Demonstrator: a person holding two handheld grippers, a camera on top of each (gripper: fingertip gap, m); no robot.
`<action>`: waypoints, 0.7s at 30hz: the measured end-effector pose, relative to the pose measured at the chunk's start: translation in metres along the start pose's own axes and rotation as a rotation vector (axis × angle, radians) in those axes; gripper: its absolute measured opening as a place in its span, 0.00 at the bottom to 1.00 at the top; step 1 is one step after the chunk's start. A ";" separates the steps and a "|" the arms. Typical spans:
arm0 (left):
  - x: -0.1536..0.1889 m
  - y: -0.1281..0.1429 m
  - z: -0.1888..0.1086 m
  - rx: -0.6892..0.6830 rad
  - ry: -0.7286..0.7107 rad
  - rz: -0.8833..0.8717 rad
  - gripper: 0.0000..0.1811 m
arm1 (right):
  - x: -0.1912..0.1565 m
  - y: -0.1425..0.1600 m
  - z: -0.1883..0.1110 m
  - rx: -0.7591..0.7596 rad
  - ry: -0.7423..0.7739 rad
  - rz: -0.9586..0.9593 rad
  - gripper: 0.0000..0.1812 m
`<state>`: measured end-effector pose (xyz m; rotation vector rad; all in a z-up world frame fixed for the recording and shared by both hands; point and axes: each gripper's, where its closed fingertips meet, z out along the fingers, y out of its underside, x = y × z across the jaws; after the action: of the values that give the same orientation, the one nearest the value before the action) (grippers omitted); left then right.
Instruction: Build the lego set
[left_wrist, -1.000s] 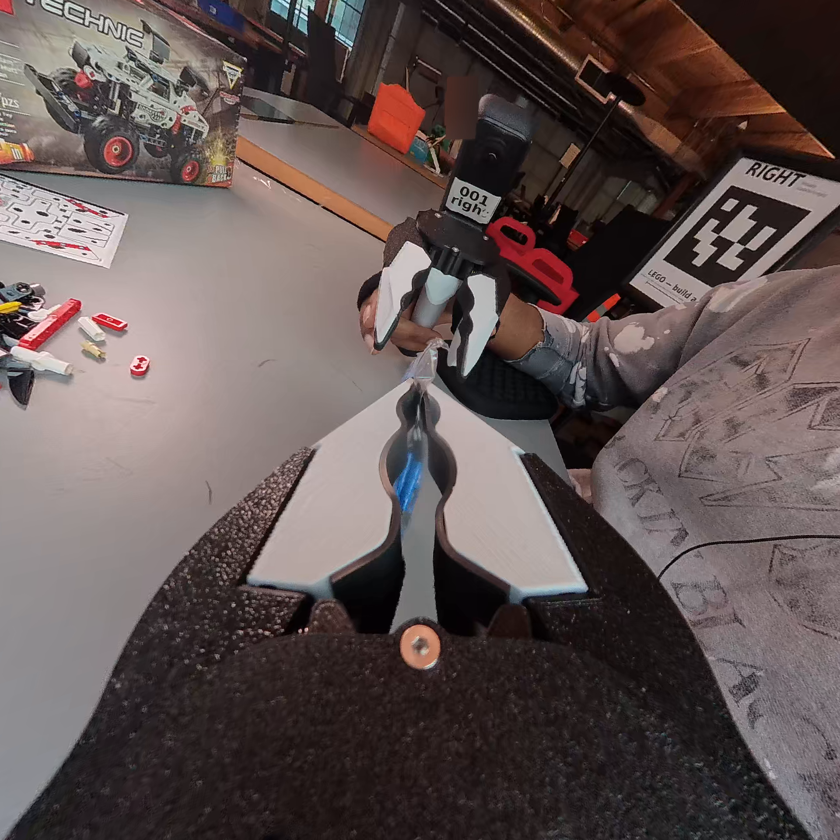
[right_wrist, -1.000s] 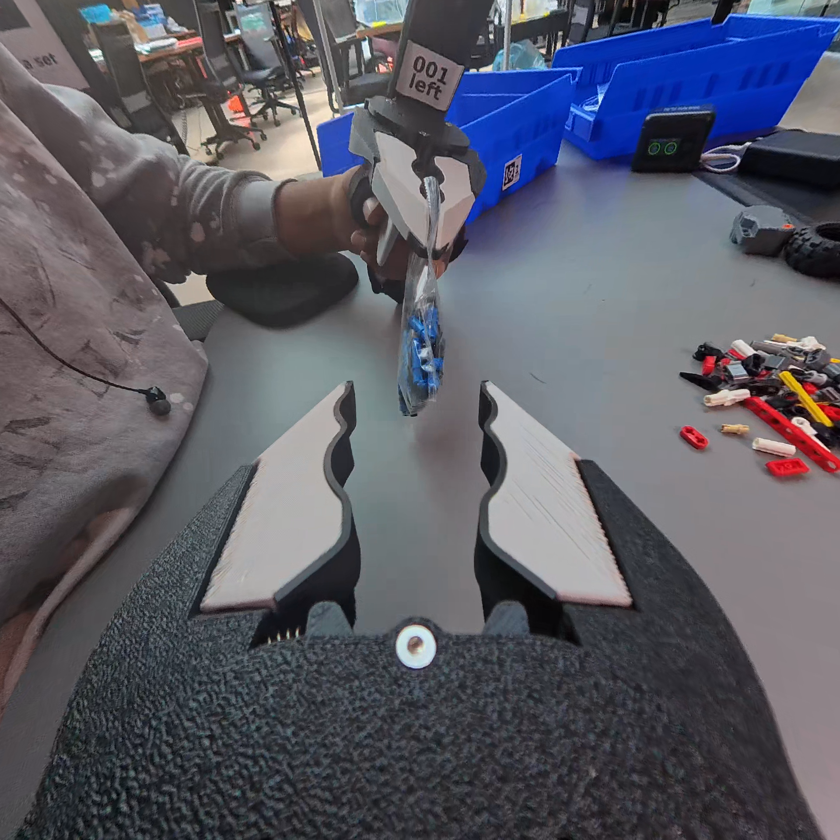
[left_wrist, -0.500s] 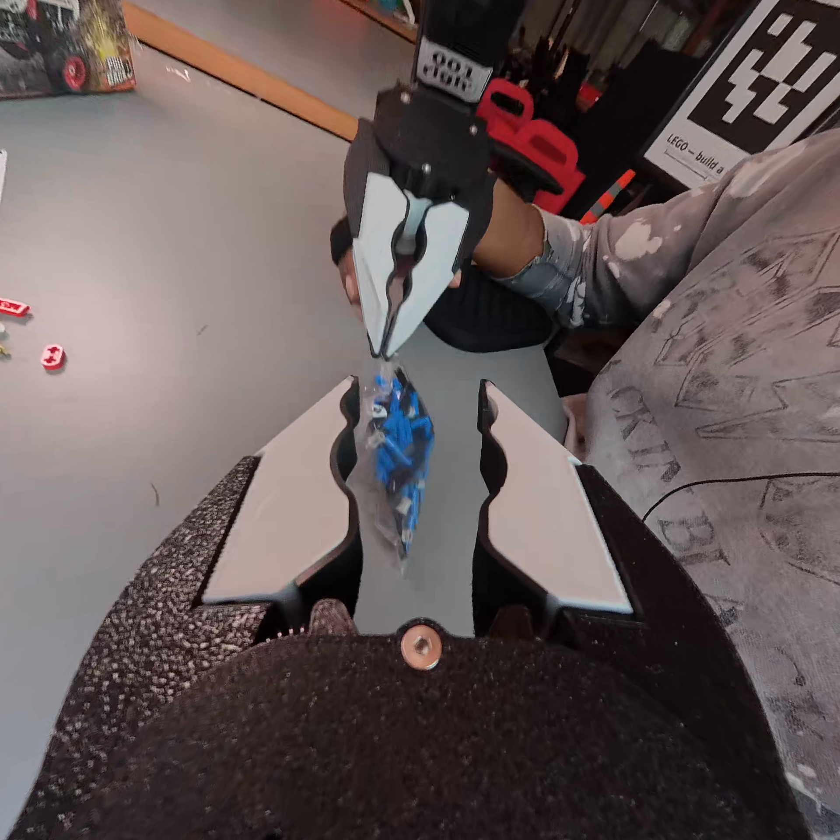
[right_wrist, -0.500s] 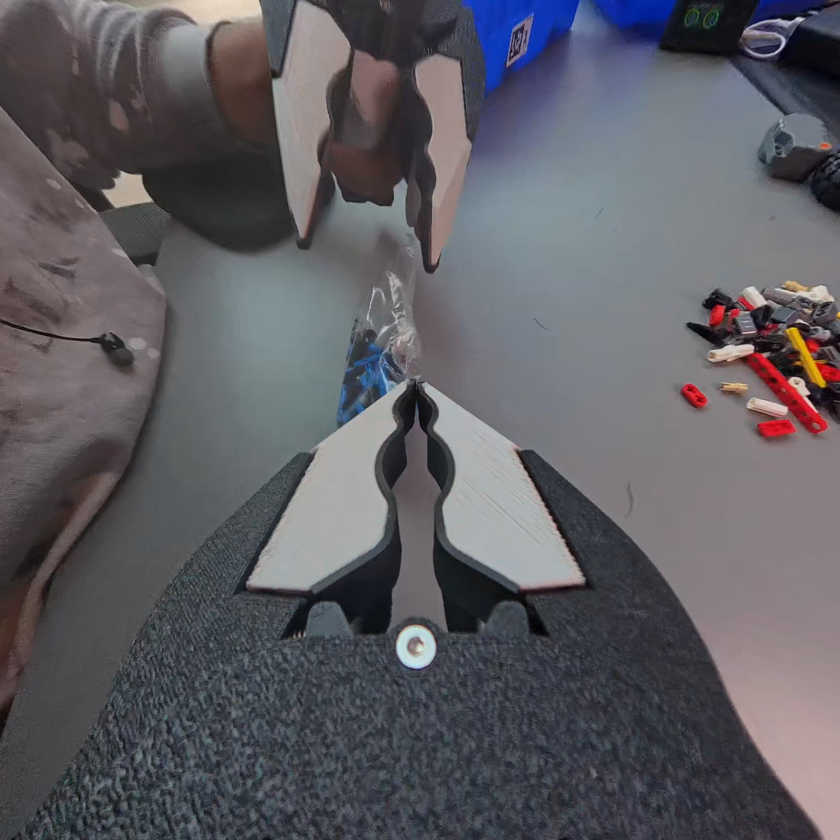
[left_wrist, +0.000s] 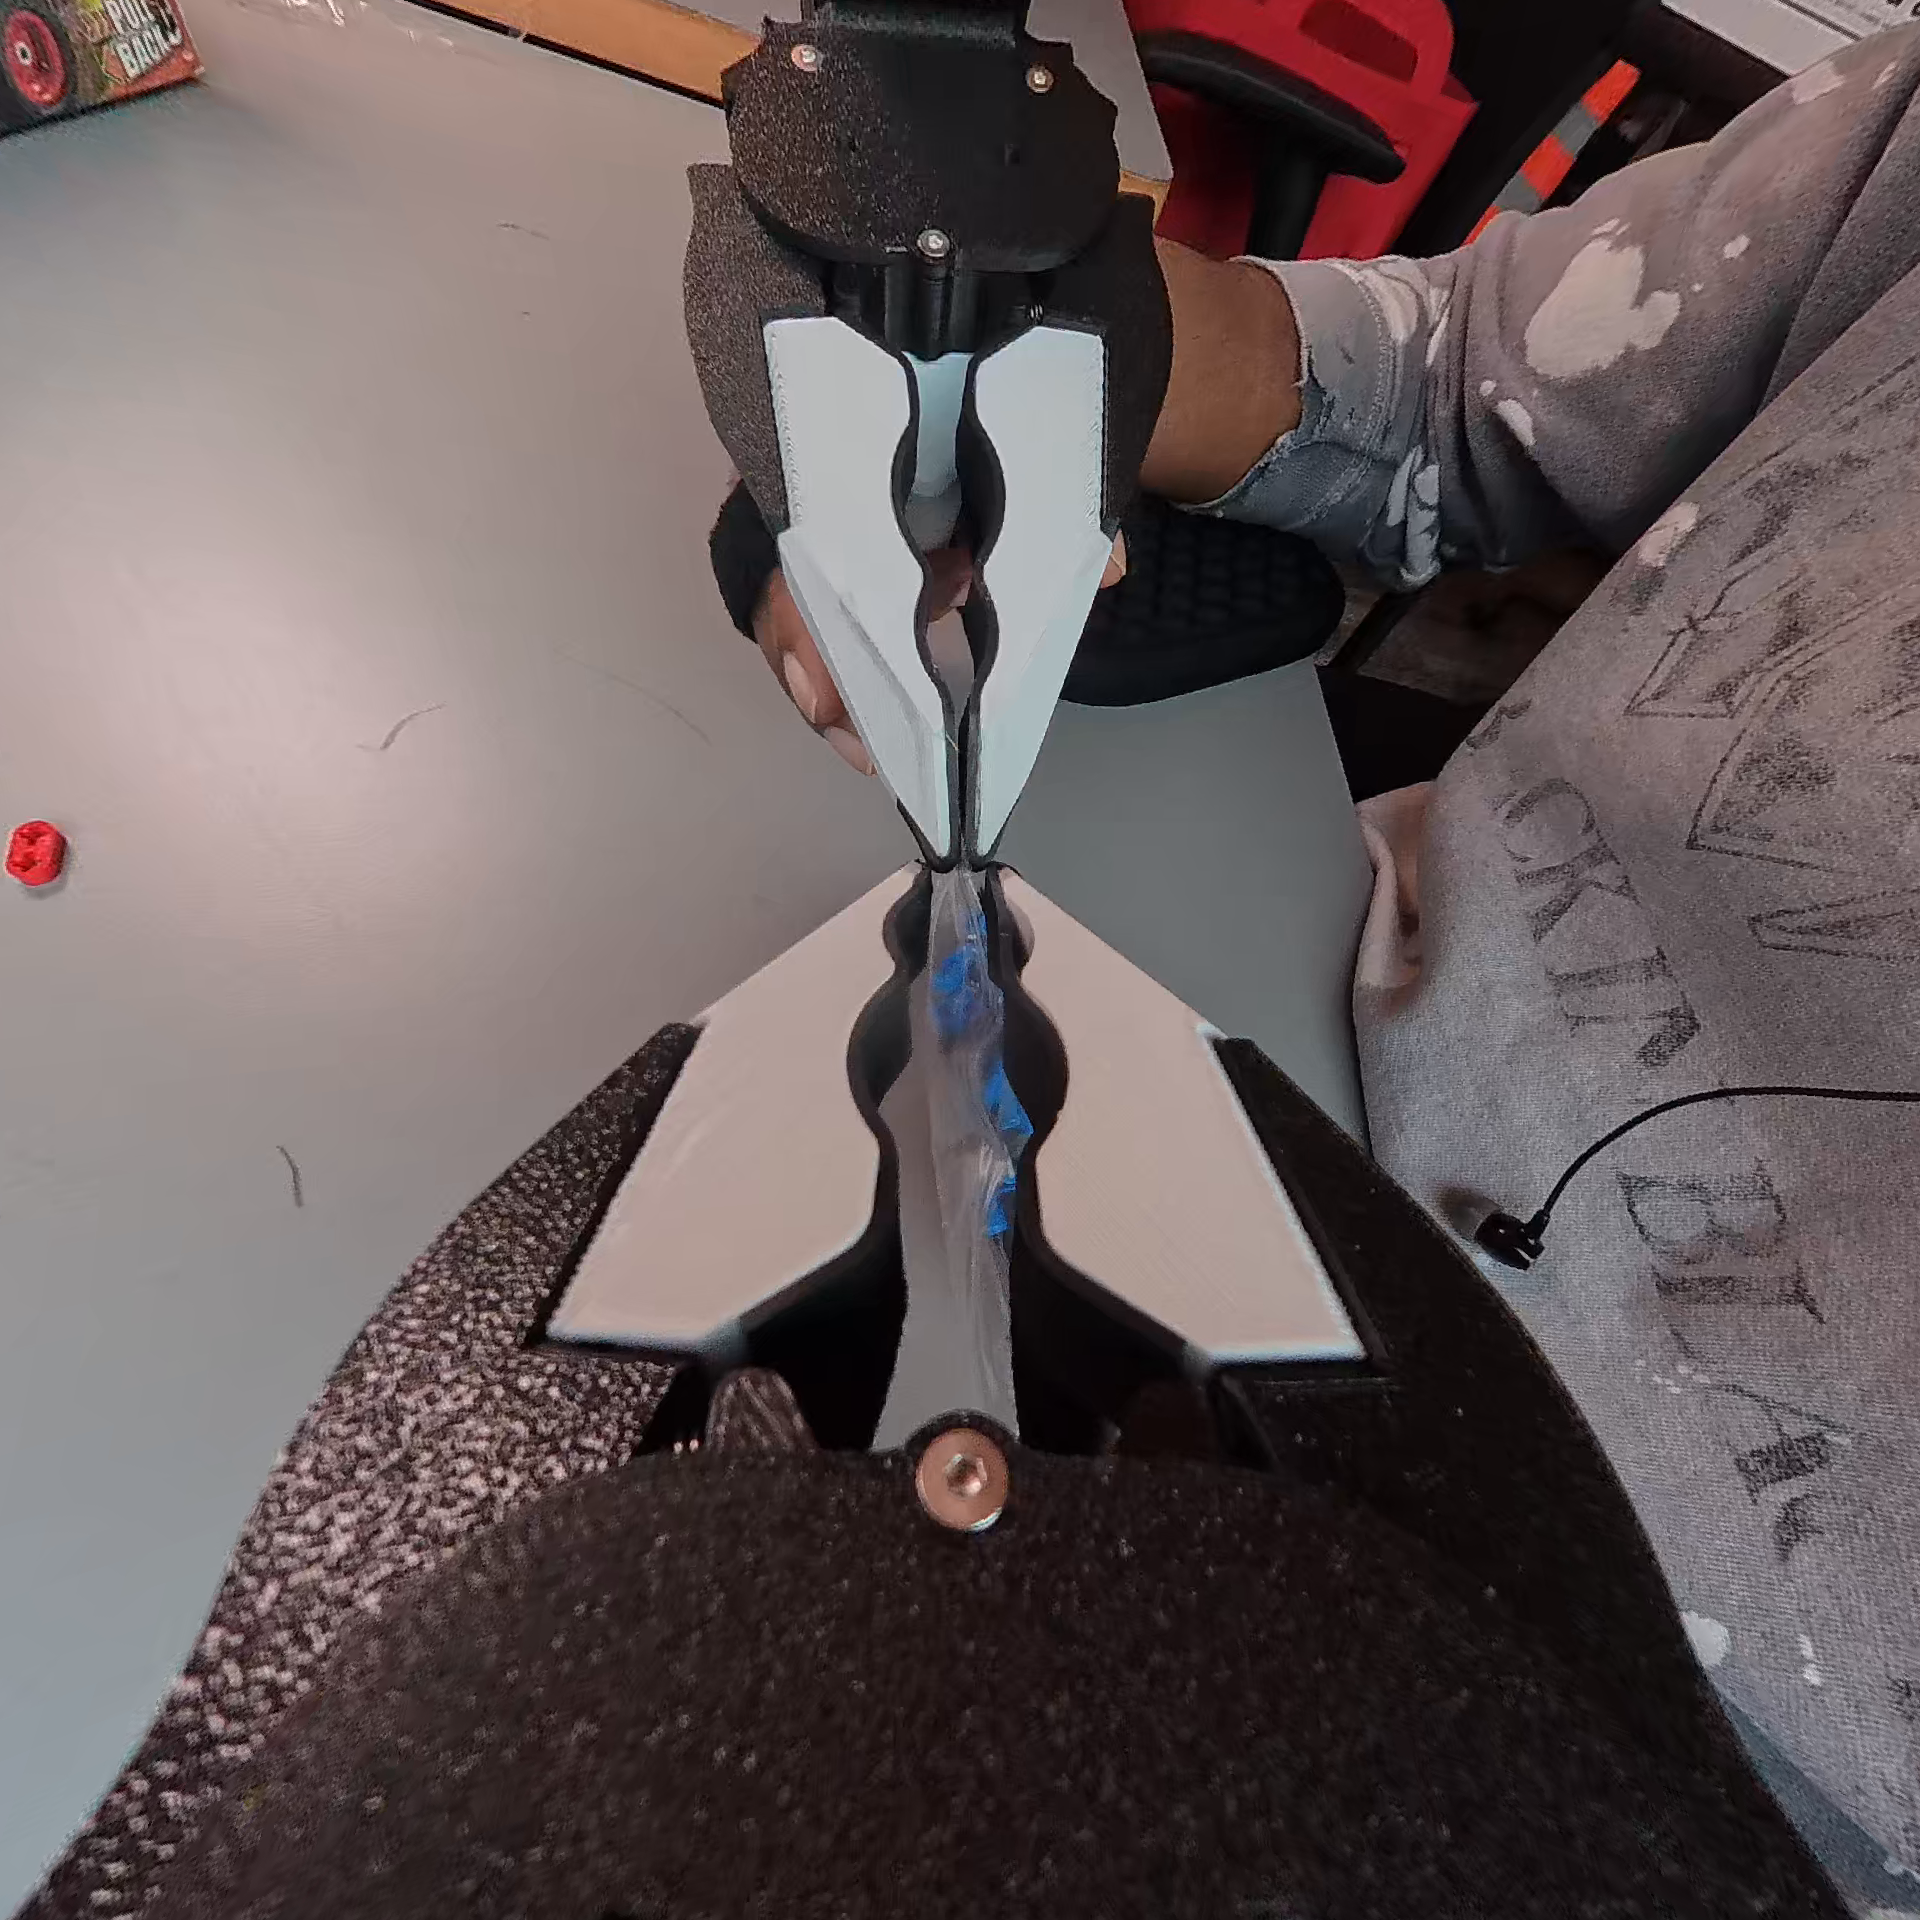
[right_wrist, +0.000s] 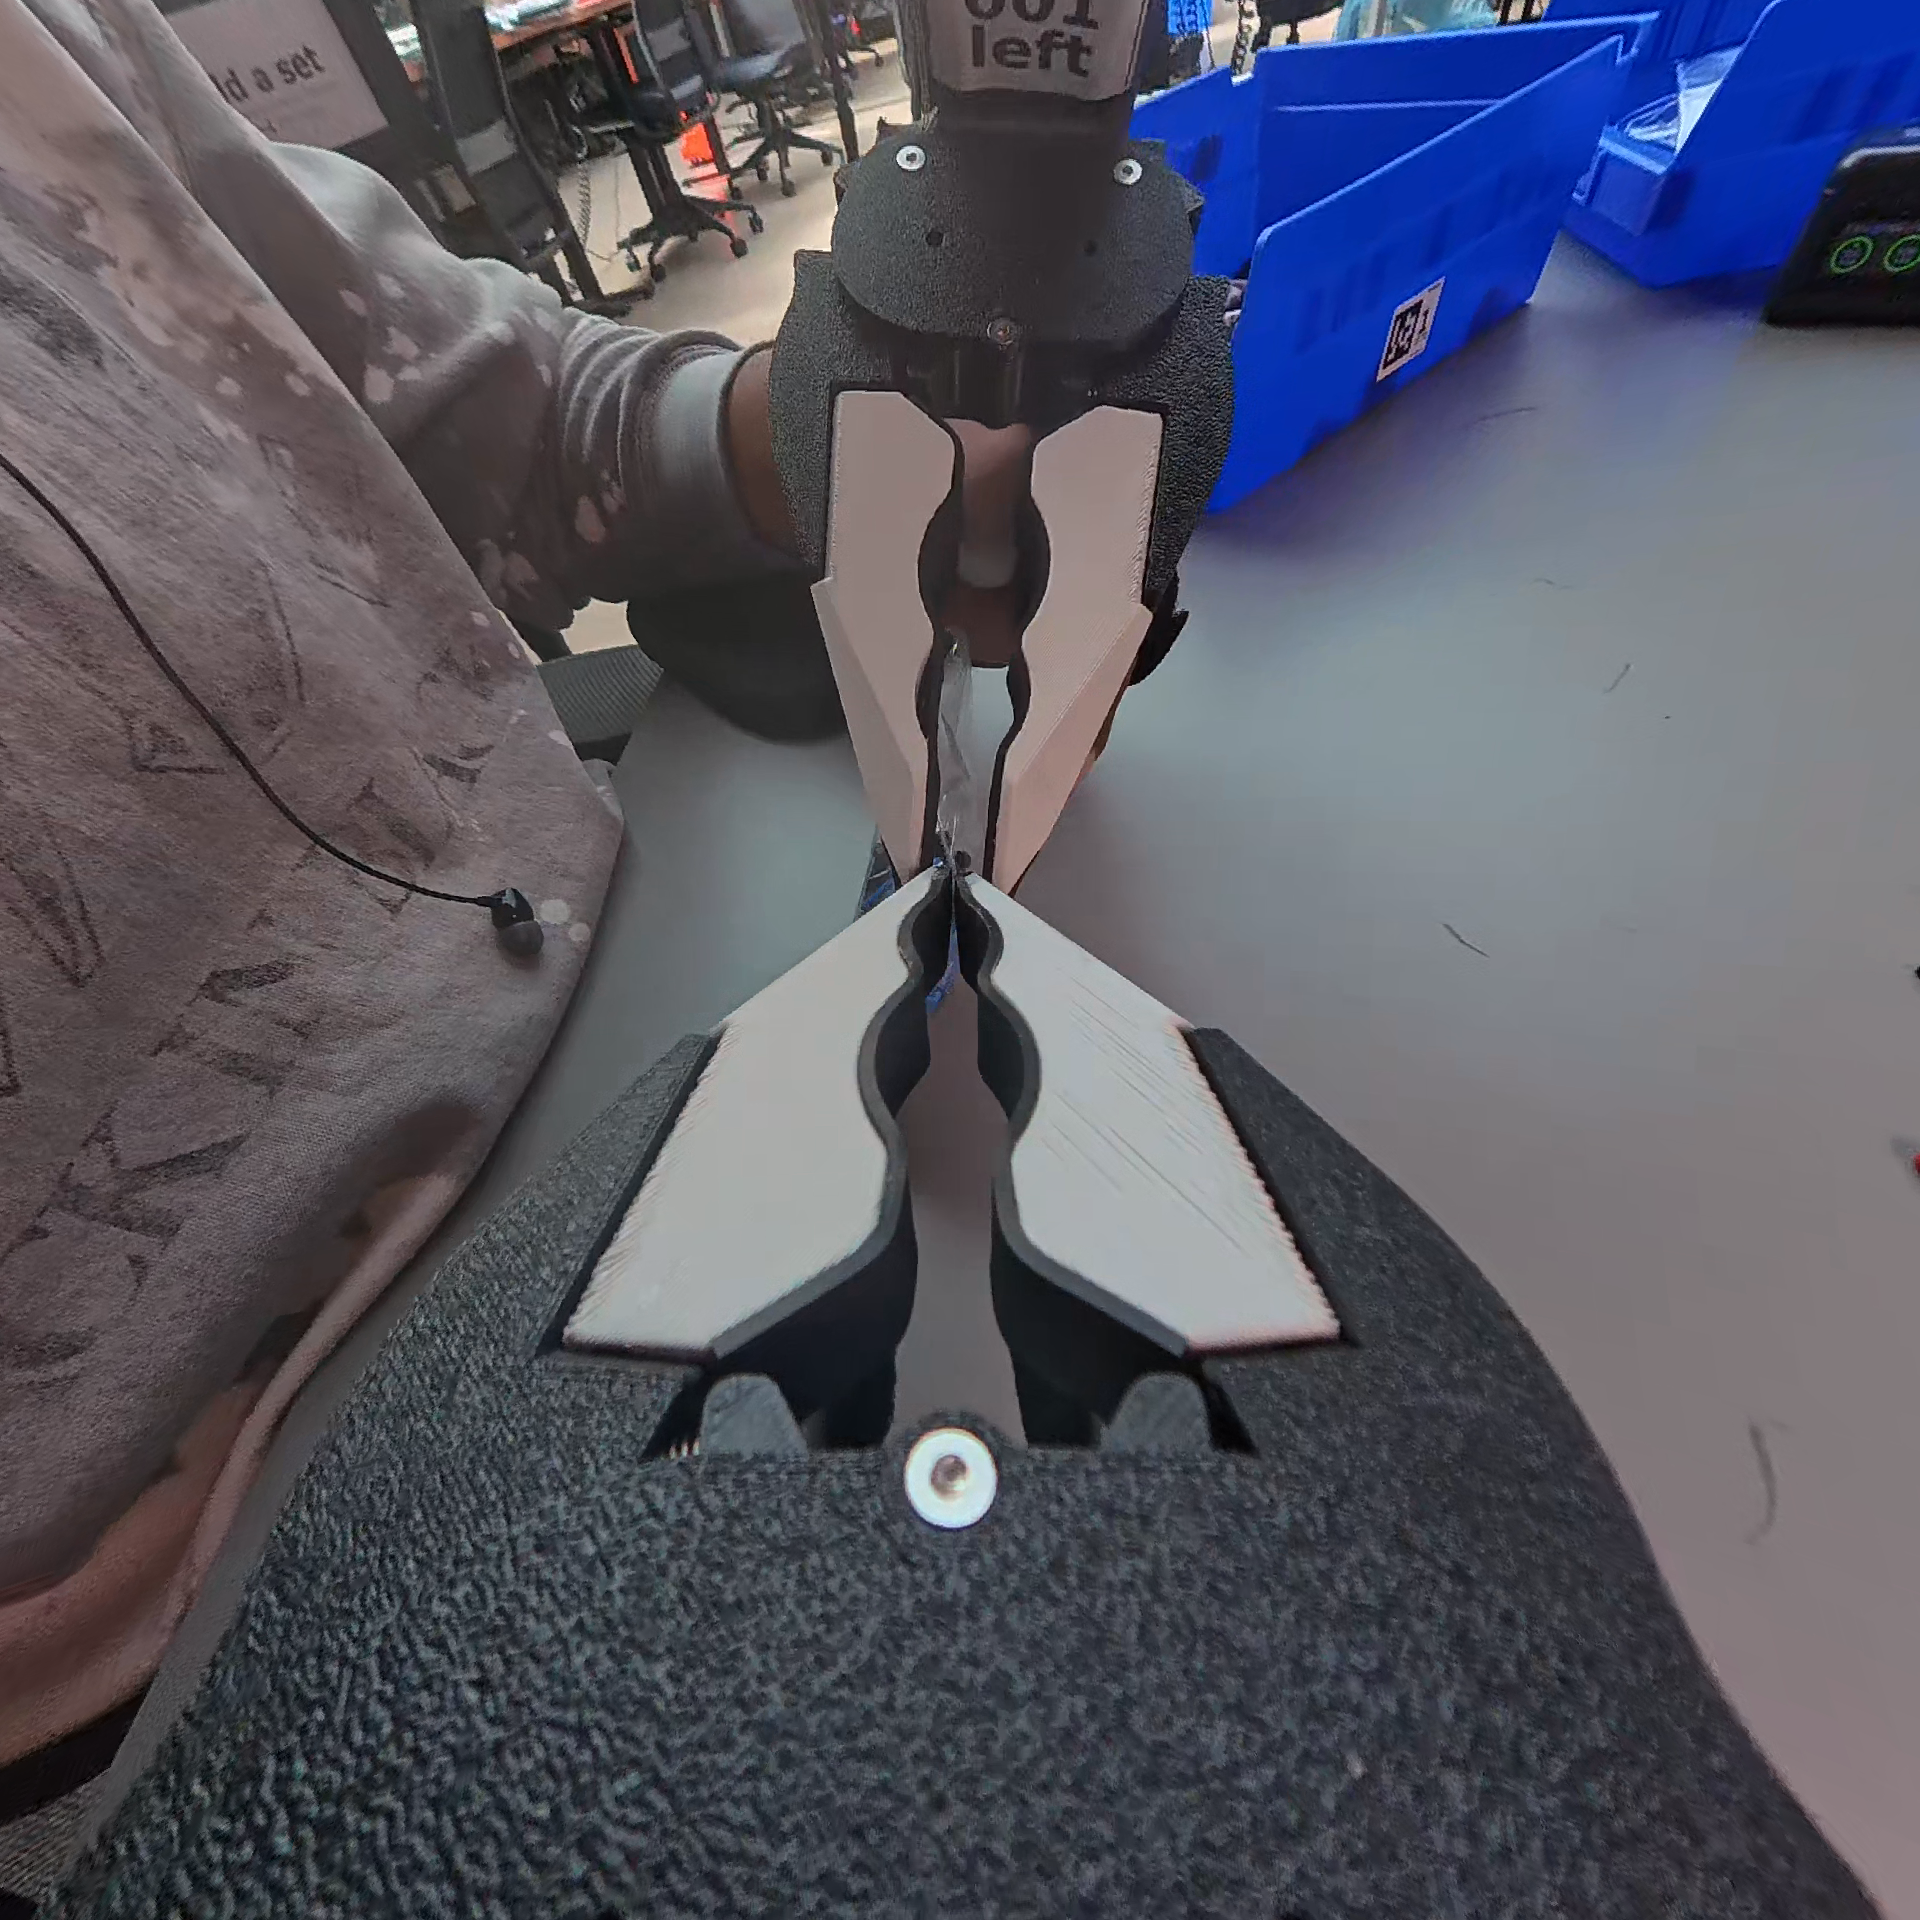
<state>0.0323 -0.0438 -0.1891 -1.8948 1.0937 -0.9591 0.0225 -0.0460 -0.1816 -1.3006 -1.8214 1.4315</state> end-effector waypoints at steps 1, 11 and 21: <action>0.001 0.001 0.000 0.001 0.009 -0.011 0.05 | -0.001 0.001 0.000 0.003 -0.006 -0.004 0.00; 0.000 0.006 -0.003 0.005 0.050 -0.080 0.00 | 0.000 0.002 -0.004 0.014 0.009 -0.044 0.04; 0.000 0.005 -0.003 0.025 0.078 -0.123 0.00 | 0.002 0.001 -0.002 -0.026 0.137 -0.291 0.03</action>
<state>0.0279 -0.0465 -0.1916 -1.9363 1.0144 -1.1185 0.0240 -0.0430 -0.1821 -1.0644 -1.8537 1.1392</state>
